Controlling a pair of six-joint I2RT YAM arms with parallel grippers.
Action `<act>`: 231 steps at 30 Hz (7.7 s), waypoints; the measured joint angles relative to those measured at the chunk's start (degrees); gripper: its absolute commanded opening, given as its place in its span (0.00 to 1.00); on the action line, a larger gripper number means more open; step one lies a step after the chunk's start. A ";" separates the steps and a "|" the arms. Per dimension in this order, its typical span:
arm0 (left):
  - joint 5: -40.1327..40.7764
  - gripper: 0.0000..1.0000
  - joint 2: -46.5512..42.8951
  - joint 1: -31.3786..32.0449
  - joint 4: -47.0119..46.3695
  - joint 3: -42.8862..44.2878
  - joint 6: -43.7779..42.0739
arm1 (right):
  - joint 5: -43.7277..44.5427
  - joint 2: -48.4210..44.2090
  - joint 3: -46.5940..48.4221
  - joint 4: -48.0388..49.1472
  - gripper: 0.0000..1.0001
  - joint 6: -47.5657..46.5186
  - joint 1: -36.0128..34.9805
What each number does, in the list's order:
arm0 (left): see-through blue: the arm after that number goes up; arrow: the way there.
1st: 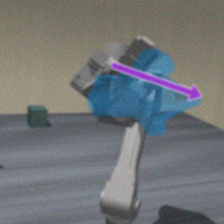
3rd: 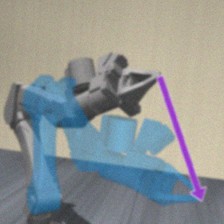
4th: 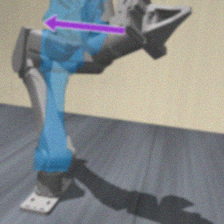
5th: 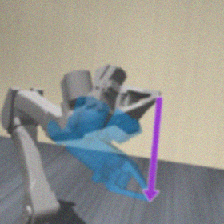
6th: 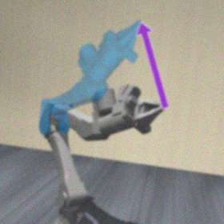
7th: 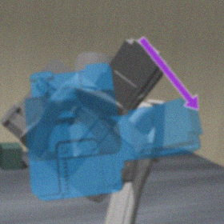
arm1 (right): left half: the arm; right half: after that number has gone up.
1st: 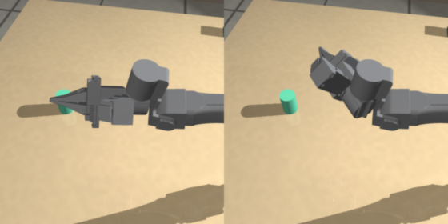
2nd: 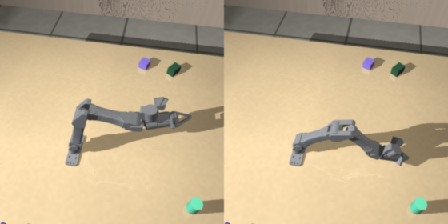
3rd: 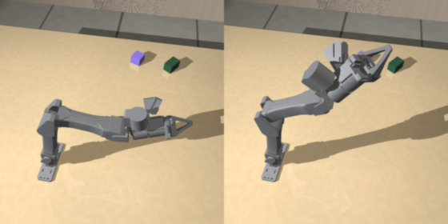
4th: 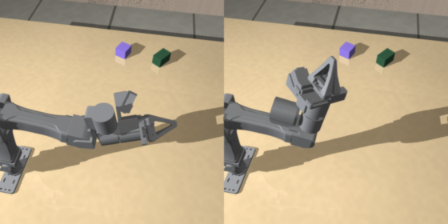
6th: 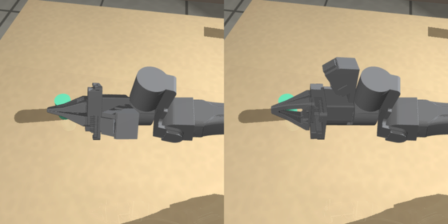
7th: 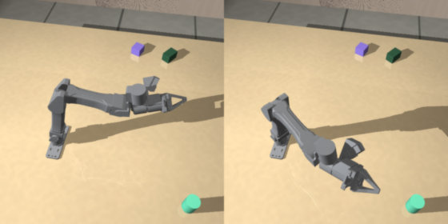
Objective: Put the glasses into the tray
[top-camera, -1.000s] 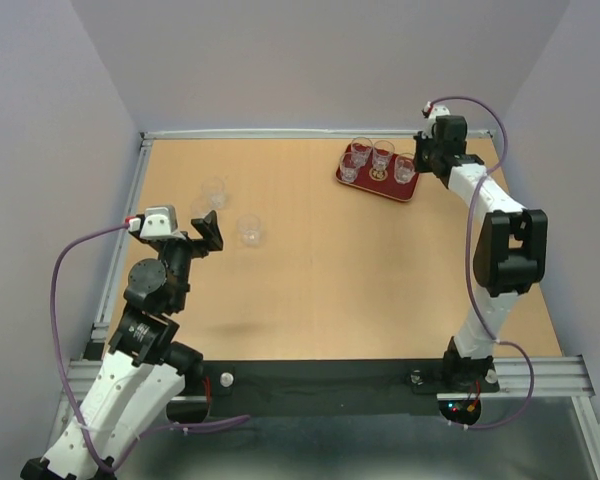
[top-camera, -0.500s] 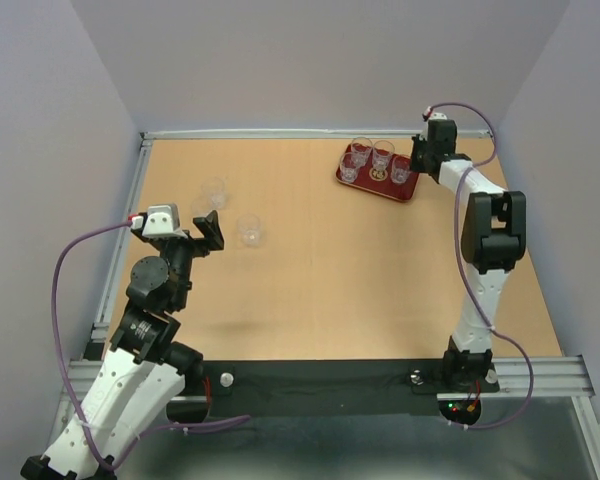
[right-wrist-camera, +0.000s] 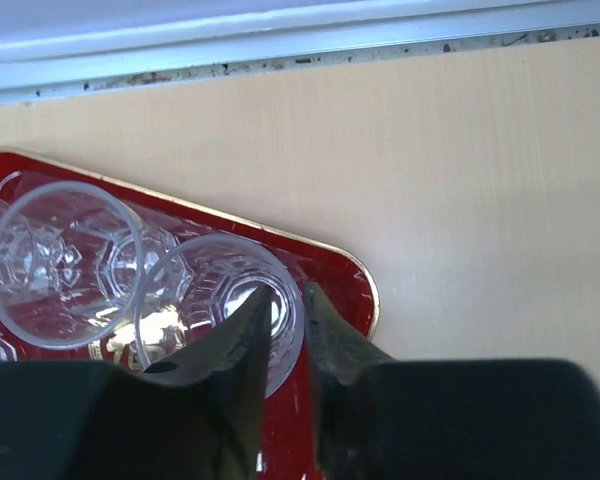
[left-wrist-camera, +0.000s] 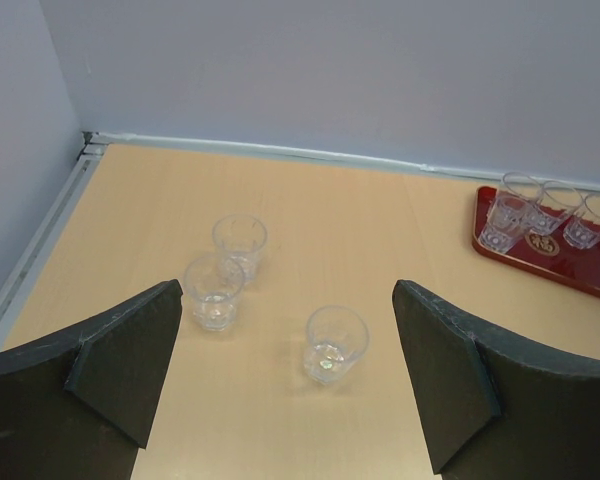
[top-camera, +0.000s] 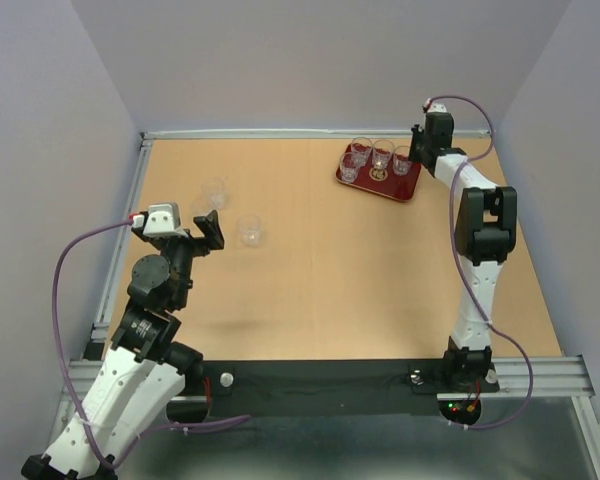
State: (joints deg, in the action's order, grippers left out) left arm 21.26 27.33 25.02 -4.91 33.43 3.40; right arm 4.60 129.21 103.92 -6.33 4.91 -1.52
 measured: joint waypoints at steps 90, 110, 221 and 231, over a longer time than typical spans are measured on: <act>-17.64 0.00 56.65 -2.93 2.23 18.36 30.47 | -33.83 -53.20 -48.57 -6.21 0.58 -12.92 2.95; -27.91 0.00 91.91 12.46 3.96 65.64 13.73 | -28.17 -55.36 -48.57 -5.57 0.59 -10.49 7.19; -13.07 0.70 75.47 9.09 -19.93 51.47 10.95 | -35.95 -55.28 -49.64 -4.92 0.59 -11.61 8.68; -15.17 0.77 53.96 -10.08 -16.79 20.79 26.77 | -37.66 -55.28 -49.66 -4.76 0.59 -12.17 8.68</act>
State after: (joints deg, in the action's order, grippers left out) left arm 6.09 81.30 14.94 -21.69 54.22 30.17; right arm -33.06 73.93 54.26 -11.09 -7.27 7.16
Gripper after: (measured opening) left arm 0.753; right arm 0.592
